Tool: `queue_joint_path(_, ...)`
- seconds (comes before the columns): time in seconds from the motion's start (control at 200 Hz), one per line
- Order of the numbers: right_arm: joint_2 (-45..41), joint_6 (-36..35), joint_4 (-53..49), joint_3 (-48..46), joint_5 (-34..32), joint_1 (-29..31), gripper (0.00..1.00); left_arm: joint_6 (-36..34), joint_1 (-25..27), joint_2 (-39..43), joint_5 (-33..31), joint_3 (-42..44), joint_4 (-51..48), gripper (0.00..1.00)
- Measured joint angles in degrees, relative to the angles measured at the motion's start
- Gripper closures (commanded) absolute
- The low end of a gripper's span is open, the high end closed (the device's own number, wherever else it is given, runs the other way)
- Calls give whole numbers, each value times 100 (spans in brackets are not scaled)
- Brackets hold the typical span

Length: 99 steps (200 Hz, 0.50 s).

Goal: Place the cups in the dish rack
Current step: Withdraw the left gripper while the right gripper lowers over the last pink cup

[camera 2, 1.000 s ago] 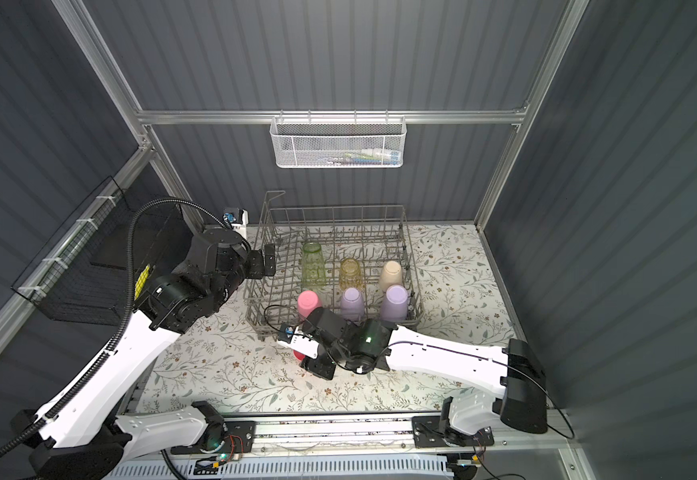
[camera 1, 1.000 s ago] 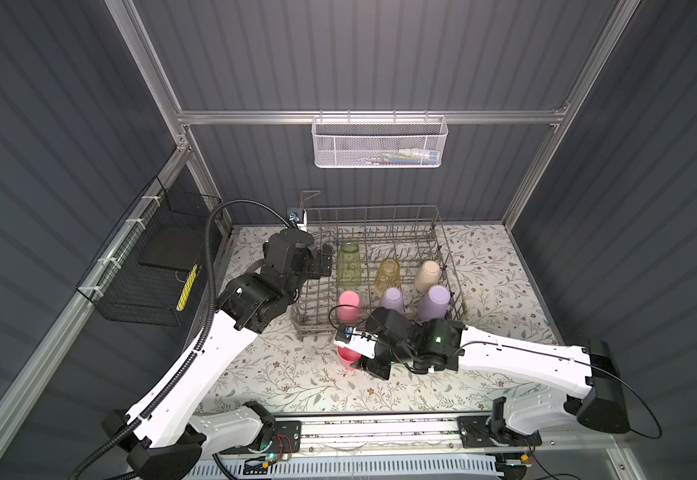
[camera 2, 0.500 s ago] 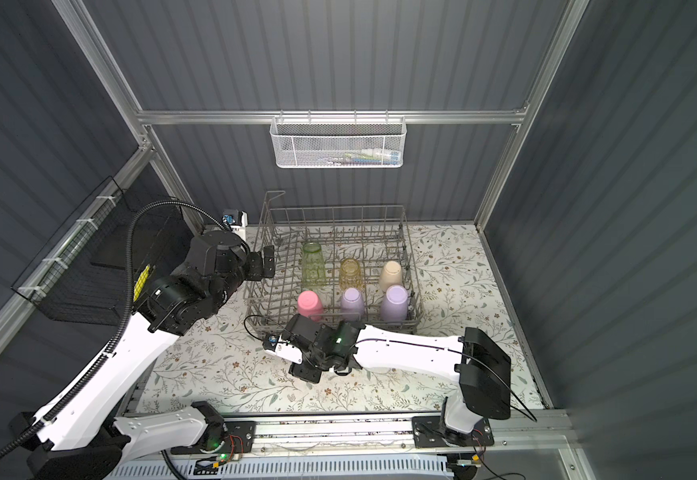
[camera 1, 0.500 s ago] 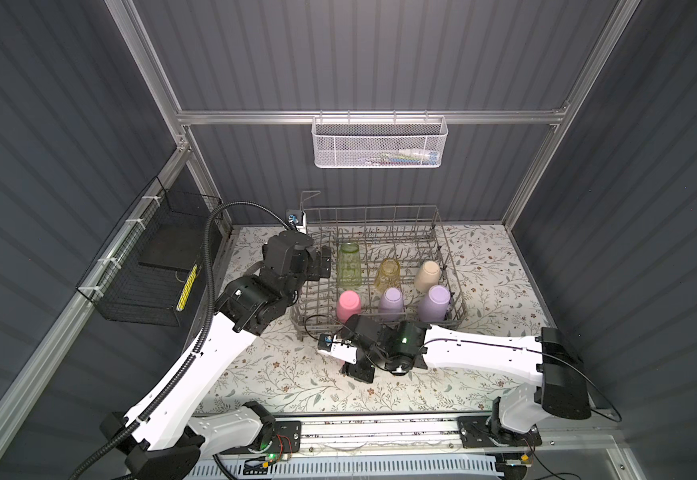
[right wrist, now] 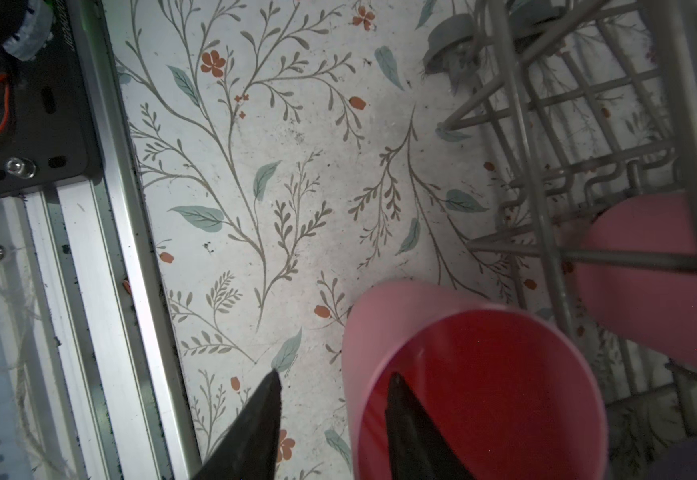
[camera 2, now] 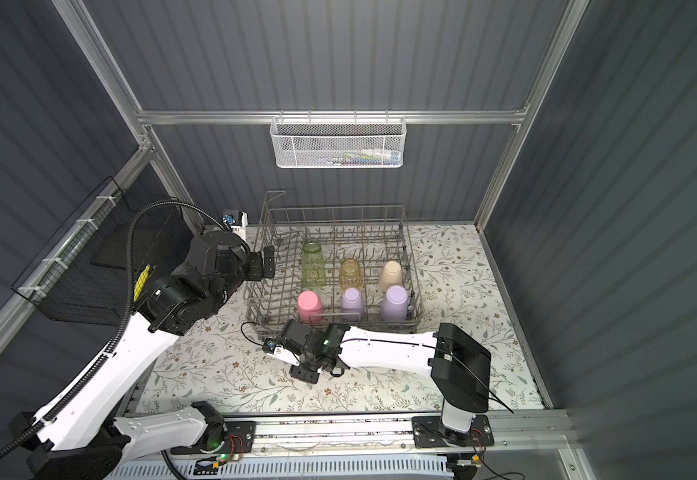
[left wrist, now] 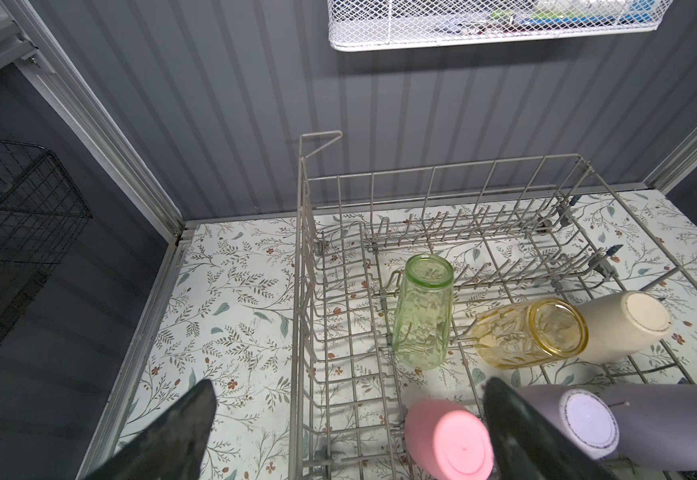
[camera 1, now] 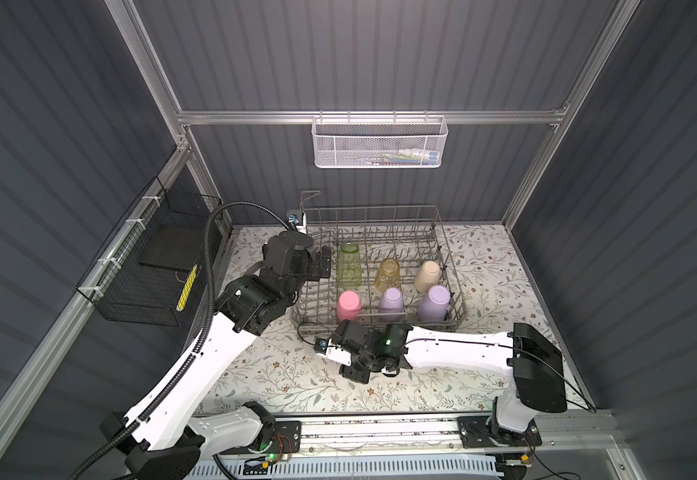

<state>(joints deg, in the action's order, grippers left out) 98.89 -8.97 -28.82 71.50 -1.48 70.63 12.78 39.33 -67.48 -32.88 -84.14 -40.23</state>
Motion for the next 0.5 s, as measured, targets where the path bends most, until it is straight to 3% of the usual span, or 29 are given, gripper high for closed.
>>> queue_joint_path(0.34, 59, -4, -44, 50, 0, -15, 93, 0, 0, -2, 7, 42, -4, 0)
queue_joint_path(0.495, 79, -44, -127, 63, 28, -15, 100, 0, 0, -2, 4, 44, -9, 0)
